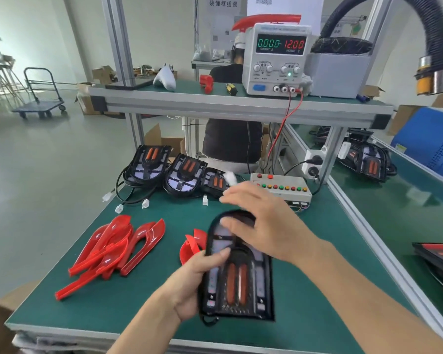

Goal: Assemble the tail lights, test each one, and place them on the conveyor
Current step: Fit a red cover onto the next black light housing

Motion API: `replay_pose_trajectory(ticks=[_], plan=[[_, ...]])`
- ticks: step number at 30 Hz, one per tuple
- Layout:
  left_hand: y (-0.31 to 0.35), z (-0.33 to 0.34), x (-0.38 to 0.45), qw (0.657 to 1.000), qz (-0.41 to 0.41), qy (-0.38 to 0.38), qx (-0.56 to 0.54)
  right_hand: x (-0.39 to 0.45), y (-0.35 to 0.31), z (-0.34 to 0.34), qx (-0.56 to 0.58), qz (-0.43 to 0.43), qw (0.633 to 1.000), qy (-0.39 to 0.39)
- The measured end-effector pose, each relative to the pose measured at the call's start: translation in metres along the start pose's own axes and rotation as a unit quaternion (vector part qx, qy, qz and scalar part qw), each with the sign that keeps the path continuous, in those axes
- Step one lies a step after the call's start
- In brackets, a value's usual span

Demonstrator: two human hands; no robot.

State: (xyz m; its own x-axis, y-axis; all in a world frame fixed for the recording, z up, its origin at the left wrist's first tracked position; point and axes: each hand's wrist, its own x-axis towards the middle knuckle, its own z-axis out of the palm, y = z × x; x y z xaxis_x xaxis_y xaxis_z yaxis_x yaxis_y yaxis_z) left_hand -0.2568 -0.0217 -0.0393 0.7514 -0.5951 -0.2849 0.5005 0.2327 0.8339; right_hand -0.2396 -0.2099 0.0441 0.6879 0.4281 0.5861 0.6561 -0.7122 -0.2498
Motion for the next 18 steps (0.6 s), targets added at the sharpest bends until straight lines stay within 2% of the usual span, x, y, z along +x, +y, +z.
replay_pose_trajectory(ticks=[2,3,4,6,8,11,18], plan=[[0.006,-0.018,-0.009,0.997,0.039,0.032,-0.055,-0.013,0.0,0.002,0.047,0.031,0.985,0.166],[0.009,-0.026,-0.015,0.993,0.063,0.053,-0.079,-0.023,0.003,0.003,0.051,0.096,0.972,0.209],[0.01,-0.035,-0.02,0.988,0.088,0.08,-0.1,-0.033,0.008,0.005,0.049,0.186,0.959,0.206],[0.011,-0.049,-0.029,0.974,0.127,0.124,-0.144,-0.055,0.018,0.018,0.028,0.358,0.93,0.074],[0.009,-0.058,-0.034,0.962,0.146,0.149,-0.177,-0.075,0.019,0.04,0.04,0.435,0.899,-0.024],[0.004,-0.058,-0.036,0.956,0.146,0.165,-0.195,-0.091,0.011,0.069,0.076,0.492,0.865,-0.068],[-0.009,-0.044,-0.034,0.968,0.101,0.146,-0.178,-0.093,0.015,0.089,0.012,0.555,0.825,-0.104]])
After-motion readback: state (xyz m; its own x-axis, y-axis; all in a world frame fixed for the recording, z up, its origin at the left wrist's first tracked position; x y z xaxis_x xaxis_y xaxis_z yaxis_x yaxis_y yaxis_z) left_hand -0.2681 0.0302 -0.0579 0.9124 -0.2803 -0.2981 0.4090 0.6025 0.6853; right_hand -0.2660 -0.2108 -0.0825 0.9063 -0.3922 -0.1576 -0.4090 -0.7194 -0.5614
